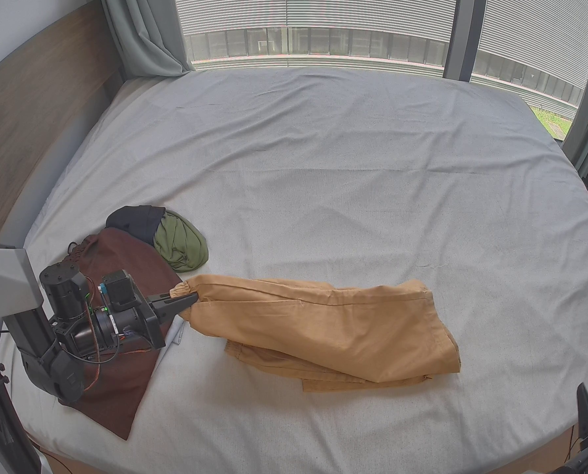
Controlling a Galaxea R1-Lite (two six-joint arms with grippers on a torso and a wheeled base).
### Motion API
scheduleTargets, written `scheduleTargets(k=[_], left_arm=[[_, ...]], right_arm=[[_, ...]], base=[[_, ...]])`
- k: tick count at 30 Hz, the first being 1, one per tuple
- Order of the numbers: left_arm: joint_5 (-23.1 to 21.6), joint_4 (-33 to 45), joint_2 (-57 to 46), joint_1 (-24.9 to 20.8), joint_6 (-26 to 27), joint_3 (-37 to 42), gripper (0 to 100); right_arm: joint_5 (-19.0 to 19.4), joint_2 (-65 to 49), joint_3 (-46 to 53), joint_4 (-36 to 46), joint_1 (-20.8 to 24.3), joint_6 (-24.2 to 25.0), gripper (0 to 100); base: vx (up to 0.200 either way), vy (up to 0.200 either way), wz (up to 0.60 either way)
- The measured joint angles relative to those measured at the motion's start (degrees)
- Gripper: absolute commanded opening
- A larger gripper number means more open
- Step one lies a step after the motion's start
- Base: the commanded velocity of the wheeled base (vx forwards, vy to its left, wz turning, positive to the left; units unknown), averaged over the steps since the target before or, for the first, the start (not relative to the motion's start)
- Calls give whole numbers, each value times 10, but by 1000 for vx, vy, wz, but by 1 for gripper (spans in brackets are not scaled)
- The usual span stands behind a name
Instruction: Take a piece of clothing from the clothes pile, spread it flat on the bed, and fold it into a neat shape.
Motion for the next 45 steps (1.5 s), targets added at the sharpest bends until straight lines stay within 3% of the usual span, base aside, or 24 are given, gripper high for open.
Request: scheduleTargets(k=[9,22,37,45], left_arm=[[0,0,0,-1,-1,0,0],[0,0,0,-1,-1,-1,0],[0,0,0,-4,-1,-5,0],[0,0,0,-9,4,-7,0]], right_arm=[[11,33,-85,26,7,10,100],[27,226,-175,30,57,35,100],[133,402,-222,20,68,44,100],[165,470,-236,-4,66,45,100]], base=[[0,0,0],[0,0,0],[0,0,0],[0,0,0]])
